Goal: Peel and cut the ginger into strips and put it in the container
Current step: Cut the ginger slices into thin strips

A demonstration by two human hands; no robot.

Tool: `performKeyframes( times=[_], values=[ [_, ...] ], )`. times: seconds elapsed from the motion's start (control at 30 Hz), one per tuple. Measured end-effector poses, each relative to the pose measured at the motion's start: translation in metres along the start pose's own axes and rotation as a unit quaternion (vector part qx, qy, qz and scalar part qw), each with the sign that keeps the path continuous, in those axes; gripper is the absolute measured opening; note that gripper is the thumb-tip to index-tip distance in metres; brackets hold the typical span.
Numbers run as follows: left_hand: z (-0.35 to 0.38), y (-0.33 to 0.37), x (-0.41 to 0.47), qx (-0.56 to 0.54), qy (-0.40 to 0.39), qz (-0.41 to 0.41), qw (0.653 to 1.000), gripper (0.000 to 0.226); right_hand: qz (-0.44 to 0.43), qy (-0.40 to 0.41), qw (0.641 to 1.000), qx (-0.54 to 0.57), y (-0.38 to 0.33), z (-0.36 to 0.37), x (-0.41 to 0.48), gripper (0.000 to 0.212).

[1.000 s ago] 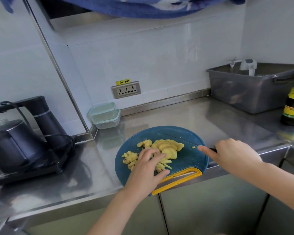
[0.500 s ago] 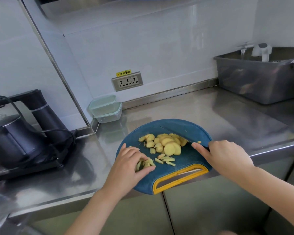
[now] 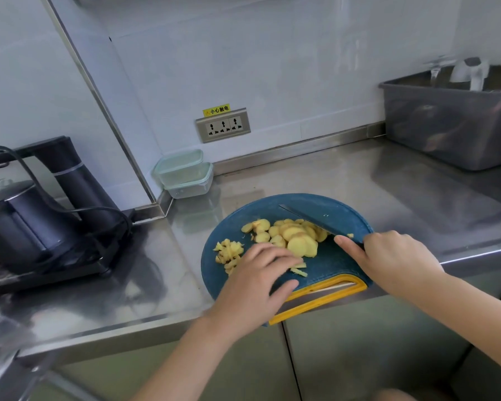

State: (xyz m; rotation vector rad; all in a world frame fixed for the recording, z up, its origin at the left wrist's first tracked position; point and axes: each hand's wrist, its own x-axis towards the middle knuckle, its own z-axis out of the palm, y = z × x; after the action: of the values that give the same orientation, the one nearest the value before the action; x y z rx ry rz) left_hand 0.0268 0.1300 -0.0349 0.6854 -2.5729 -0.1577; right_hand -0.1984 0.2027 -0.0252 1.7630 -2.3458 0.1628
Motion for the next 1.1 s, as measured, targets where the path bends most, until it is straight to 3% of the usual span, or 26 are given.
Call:
performKeyframes(
  times=[0.2, 0.37, 0.5, 0.67, 0.83, 0.9, 0.97, 1.03, 1.1],
  values=[
    [0.007, -0.001, 0.021, 0.018, -0.034, 0.052, 0.998, 0.033, -0.009, -0.017, 0.999, -0.033, 0.002, 0.001, 0.002, 0.068],
    [0.001, -0.029, 0.011, 0.102, 0.034, 0.055, 0.993, 0.031, 0.009, -0.002, 1.0, 0.022, 0.002, 0.003, 0.002, 0.076],
    [-0.009, -0.059, -0.005, 0.163, 0.078, -0.007, 0.984, 0.034, 0.013, 0.0, 0.999, 0.038, 0.002, 0.003, 0.001, 0.073],
    [-0.018, -0.049, -0.01, 0.13, 0.109, -0.058, 0.984, 0.045, 0.013, -0.008, 0.999, 0.044, 0.002, 0.001, 0.0, 0.074],
    [-0.011, -0.043, -0.011, 0.108, 0.006, -0.204, 0.973, 0.076, 0.011, -0.024, 0.999, 0.023, -0.001, -0.002, -0.001, 0.078],
    [-0.008, -0.047, -0.008, 0.094, 0.015, -0.232, 0.968, 0.076, 0.019, -0.041, 0.999, 0.021, 0.0, -0.004, 0.001, 0.085],
    [-0.007, -0.048, 0.0, 0.102, 0.054, -0.221, 0.968, 0.069, 0.033, -0.072, 0.995, 0.056, 0.004, -0.004, 0.005, 0.083],
    [-0.01, -0.045, 0.009, 0.1, 0.078, -0.221, 0.967, 0.072, 0.071, -0.097, 0.986, 0.115, 0.008, -0.006, 0.011, 0.066],
    [-0.015, -0.041, 0.019, 0.059, 0.081, -0.23, 0.968, 0.075, 0.098, -0.121, 0.969, 0.193, 0.012, -0.009, 0.015, 0.069]
  ],
)
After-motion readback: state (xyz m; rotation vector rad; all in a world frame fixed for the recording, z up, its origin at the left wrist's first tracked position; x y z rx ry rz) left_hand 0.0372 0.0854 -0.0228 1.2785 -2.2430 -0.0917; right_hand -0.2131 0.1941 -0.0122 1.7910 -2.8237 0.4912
